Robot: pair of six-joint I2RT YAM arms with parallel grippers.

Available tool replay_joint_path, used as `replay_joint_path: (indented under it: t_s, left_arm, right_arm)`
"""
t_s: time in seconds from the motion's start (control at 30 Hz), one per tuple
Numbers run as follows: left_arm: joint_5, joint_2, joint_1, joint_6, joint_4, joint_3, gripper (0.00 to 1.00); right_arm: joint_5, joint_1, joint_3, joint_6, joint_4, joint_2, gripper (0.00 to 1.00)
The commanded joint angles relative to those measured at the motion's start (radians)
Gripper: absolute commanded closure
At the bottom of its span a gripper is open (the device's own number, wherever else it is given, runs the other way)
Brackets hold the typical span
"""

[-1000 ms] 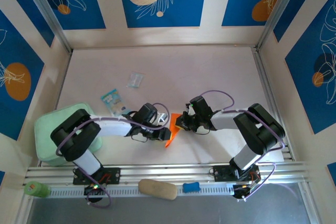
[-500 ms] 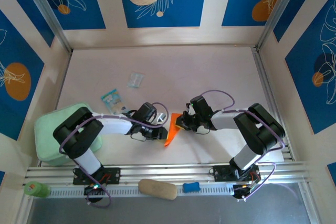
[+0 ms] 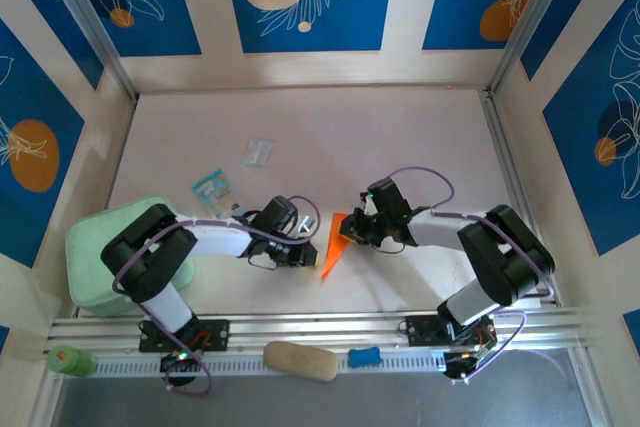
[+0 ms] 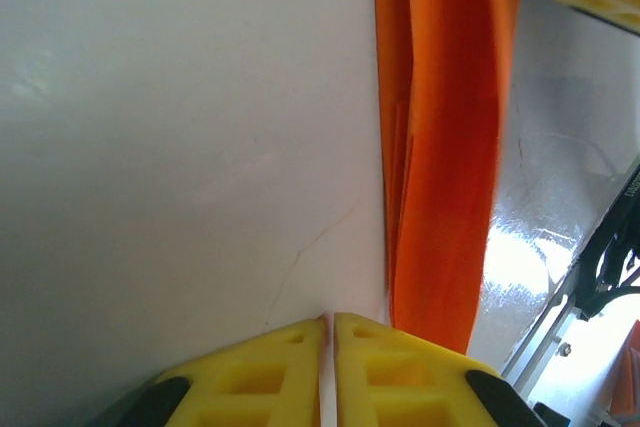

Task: Fold a paper plane with a square sheet of paper (pick it up from the middle)
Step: Perform the fifth fold on the wing at the bottom-center of the table.

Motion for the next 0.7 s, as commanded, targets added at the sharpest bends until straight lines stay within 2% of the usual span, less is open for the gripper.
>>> replay_joint_path:
  t_s: [0.0,0.33,0.67]
  left_arm:
    - [-0.051,0.068,-0.027,0.017,0.086,-0.024,0.90]
    - [-0.052,0.066,-0.027,0.018,0.081,-0.020,0.91]
    - [-0.053,0.066,-0.026,0.018,0.081,-0.023,0.93]
  right_arm:
    - [-0.010,0.000,-0.001,-0.020,-0.021,-0.036,0.85]
    - [-0.013,0.007,-0.012,-0.016,0.002,0.029,0.84]
    - [0.001,-0.041,-0.001,-0.046,-0.044,0.021,0.84]
